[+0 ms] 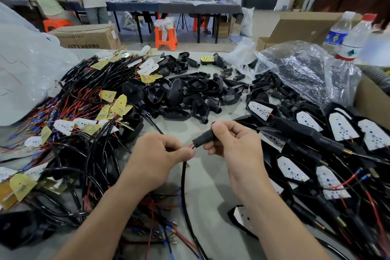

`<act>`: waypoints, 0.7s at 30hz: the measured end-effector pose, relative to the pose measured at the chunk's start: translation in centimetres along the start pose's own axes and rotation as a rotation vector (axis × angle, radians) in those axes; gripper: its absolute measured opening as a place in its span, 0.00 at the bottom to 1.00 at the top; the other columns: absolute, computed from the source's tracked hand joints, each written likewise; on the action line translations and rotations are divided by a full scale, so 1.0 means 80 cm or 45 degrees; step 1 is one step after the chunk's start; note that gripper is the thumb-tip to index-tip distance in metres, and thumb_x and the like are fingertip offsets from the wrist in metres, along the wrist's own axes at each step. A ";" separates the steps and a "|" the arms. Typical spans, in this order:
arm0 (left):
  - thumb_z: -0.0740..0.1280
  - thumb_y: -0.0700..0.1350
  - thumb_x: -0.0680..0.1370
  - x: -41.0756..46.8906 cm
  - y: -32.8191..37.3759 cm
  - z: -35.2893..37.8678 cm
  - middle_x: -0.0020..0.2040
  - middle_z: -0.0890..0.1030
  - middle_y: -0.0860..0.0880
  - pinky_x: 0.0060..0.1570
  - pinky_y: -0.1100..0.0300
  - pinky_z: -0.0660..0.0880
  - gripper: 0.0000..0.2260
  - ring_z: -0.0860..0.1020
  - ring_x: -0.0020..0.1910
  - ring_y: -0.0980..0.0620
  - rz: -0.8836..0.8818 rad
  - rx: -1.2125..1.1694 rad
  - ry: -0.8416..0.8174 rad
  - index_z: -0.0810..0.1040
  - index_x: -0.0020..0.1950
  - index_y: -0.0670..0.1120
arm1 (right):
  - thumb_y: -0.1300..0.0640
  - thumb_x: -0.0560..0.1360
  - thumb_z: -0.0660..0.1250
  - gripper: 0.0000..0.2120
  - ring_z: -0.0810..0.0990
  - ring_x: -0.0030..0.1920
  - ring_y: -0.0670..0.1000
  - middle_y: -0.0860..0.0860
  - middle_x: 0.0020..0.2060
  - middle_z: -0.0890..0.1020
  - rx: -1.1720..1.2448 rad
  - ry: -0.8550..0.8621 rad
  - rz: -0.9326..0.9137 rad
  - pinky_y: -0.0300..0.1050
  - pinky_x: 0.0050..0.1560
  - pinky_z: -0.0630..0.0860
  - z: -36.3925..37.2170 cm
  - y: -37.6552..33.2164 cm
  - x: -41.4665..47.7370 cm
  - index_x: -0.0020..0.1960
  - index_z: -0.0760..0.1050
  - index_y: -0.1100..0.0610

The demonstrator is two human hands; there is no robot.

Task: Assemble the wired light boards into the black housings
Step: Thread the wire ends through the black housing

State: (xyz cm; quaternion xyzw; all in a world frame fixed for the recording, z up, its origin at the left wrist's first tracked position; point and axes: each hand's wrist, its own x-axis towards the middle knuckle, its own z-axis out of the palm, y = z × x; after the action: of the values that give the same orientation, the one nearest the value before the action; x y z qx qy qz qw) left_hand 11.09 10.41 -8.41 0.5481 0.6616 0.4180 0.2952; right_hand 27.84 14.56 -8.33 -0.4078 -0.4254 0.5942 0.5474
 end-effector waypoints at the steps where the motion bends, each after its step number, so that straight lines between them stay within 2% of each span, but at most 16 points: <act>1: 0.80 0.51 0.70 -0.001 -0.002 -0.001 0.25 0.75 0.52 0.25 0.66 0.65 0.08 0.67 0.24 0.58 0.057 0.114 0.014 0.85 0.34 0.53 | 0.61 0.80 0.69 0.07 0.80 0.30 0.51 0.60 0.36 0.85 -0.022 -0.003 -0.012 0.41 0.33 0.77 -0.002 0.001 0.001 0.48 0.79 0.66; 3: 0.79 0.51 0.71 -0.007 -0.001 -0.001 0.29 0.80 0.54 0.29 0.64 0.70 0.08 0.73 0.26 0.58 0.183 0.239 0.022 0.85 0.33 0.54 | 0.61 0.78 0.71 0.08 0.79 0.30 0.51 0.59 0.35 0.84 -0.025 -0.030 -0.006 0.40 0.33 0.77 -0.004 0.002 0.002 0.48 0.80 0.67; 5: 0.79 0.51 0.72 -0.012 0.000 0.002 0.36 0.82 0.60 0.36 0.65 0.73 0.08 0.79 0.36 0.58 0.309 0.370 0.000 0.85 0.34 0.53 | 0.61 0.78 0.72 0.08 0.78 0.30 0.51 0.58 0.33 0.84 -0.075 -0.079 0.000 0.40 0.32 0.76 -0.003 0.003 0.003 0.47 0.80 0.67; 8: 0.77 0.51 0.74 -0.013 0.001 0.004 0.39 0.81 0.60 0.40 0.64 0.71 0.10 0.78 0.42 0.57 0.476 0.525 0.008 0.83 0.34 0.52 | 0.60 0.77 0.72 0.07 0.77 0.30 0.54 0.58 0.32 0.83 -0.153 -0.072 -0.017 0.43 0.32 0.74 -0.005 0.003 0.005 0.44 0.81 0.63; 10: 0.77 0.48 0.75 -0.013 0.001 0.006 0.37 0.81 0.58 0.42 0.61 0.72 0.10 0.78 0.42 0.56 0.548 0.498 0.066 0.81 0.34 0.52 | 0.59 0.78 0.71 0.10 0.76 0.30 0.55 0.59 0.31 0.83 -0.140 -0.012 -0.033 0.44 0.32 0.74 -0.007 0.002 0.007 0.39 0.82 0.59; 12: 0.77 0.45 0.74 -0.013 0.001 0.009 0.38 0.82 0.56 0.42 0.59 0.73 0.11 0.79 0.40 0.54 0.483 0.323 0.152 0.81 0.33 0.53 | 0.59 0.79 0.70 0.13 0.77 0.29 0.52 0.58 0.30 0.82 -0.052 0.046 -0.020 0.41 0.31 0.75 -0.008 0.002 0.007 0.36 0.82 0.57; 15: 0.75 0.42 0.76 -0.007 -0.001 0.013 0.38 0.82 0.54 0.42 0.55 0.72 0.10 0.77 0.38 0.52 0.326 0.116 0.136 0.82 0.36 0.52 | 0.60 0.80 0.69 0.10 0.78 0.27 0.50 0.58 0.29 0.82 0.045 0.057 0.015 0.38 0.30 0.75 -0.006 0.003 0.008 0.41 0.80 0.61; 19: 0.69 0.47 0.79 -0.011 -0.002 0.012 0.38 0.79 0.52 0.45 0.56 0.70 0.12 0.75 0.42 0.53 0.484 0.440 0.043 0.80 0.37 0.45 | 0.60 0.79 0.70 0.10 0.78 0.28 0.49 0.58 0.32 0.83 -0.032 -0.048 0.026 0.38 0.31 0.75 -0.005 0.005 0.008 0.49 0.79 0.68; 21: 0.68 0.46 0.80 -0.013 -0.002 0.012 0.38 0.80 0.53 0.46 0.58 0.69 0.12 0.75 0.43 0.54 0.558 0.524 0.016 0.80 0.38 0.43 | 0.59 0.80 0.69 0.11 0.77 0.29 0.49 0.61 0.36 0.84 -0.073 -0.071 0.039 0.39 0.31 0.75 -0.005 0.006 0.008 0.50 0.78 0.69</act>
State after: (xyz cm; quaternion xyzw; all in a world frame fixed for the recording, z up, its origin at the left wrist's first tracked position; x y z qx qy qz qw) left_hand 12.04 9.60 -9.10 0.7236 0.6000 0.3324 0.0765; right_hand 28.04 15.22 -8.89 -0.4131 -0.4509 0.6013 0.5142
